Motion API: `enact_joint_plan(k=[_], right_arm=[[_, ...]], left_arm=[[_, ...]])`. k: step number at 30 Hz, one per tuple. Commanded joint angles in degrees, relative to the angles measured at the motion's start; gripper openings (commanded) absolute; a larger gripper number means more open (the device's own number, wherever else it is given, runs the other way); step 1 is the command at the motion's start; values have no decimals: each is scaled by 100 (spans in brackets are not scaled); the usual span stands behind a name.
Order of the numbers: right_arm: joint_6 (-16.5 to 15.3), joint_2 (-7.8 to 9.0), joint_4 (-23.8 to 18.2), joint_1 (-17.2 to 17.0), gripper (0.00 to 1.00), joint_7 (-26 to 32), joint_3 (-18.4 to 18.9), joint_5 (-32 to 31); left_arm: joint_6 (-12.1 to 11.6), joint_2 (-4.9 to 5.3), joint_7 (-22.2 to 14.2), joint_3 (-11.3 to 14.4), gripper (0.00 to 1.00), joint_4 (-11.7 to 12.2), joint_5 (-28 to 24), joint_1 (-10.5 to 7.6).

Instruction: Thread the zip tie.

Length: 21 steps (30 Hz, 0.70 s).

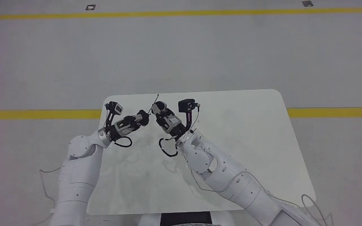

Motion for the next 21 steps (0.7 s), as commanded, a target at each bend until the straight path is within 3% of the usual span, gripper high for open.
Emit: enact_joint_plan(k=[1,21], right_arm=[[1,1,-1,-1,0,1,1,1],[40,-56,-67,-243,0,72,282,-655]], left_arm=[[0,0,0,0,0,0,0,0],[0,0,0,0,0,0,0,0]])
